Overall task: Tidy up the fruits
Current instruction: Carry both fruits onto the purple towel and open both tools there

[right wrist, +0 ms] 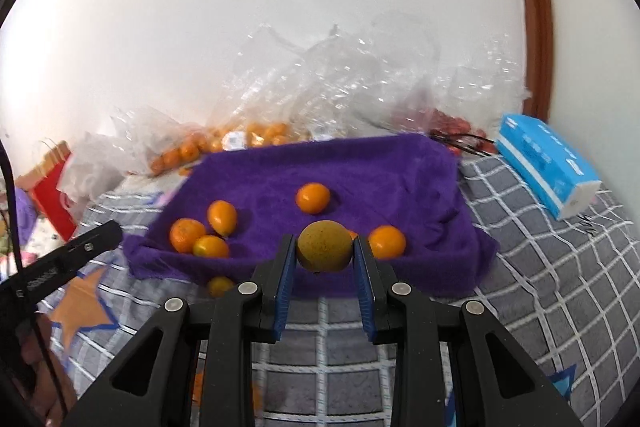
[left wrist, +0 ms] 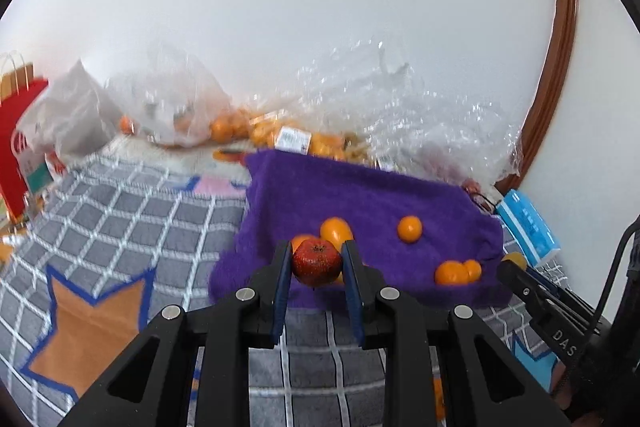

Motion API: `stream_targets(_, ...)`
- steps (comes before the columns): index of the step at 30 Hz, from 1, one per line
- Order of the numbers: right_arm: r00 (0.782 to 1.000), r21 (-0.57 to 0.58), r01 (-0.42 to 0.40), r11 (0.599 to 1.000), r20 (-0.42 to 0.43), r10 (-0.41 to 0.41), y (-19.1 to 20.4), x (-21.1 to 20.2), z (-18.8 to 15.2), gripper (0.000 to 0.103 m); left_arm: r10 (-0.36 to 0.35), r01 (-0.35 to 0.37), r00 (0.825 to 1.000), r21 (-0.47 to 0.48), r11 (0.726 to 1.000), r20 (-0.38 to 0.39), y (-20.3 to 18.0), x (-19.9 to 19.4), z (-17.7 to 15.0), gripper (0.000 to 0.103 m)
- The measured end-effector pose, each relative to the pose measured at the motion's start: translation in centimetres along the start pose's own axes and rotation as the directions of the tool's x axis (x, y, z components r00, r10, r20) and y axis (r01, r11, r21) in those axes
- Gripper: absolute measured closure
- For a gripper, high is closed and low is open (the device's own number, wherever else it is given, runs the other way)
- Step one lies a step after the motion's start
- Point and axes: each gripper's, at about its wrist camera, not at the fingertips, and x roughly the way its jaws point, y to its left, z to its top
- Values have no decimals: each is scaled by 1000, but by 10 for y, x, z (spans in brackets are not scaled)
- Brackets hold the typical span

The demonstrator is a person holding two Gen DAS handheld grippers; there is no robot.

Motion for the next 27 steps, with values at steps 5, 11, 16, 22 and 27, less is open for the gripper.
stream_targets(5,1000,-5,-2,1000,20,2,4,5,18,74,-3,3,1000,-10,1000,5,-4,11,15,79)
stream_targets(11,999,2,-1,1000,45,1,-3,21,32,74,32,-32,1000,-7,999,2,-4,37,26,79)
stream_targets(16,1000,36,5,999,27,-6,-13,41,36,74,15,-16,1000,-32,999,-25,-4,61,23,79)
stream_targets(22,999,28,45,999,-11,-45,-18,63,22,74,12,-13,998,-21,1000,-68,-5,78,7,79)
stream_targets(27,999,-8,47,999,-26,-48,-12,70,16,74,19,-20,997,-4,1000,-71,-6,82,6,79)
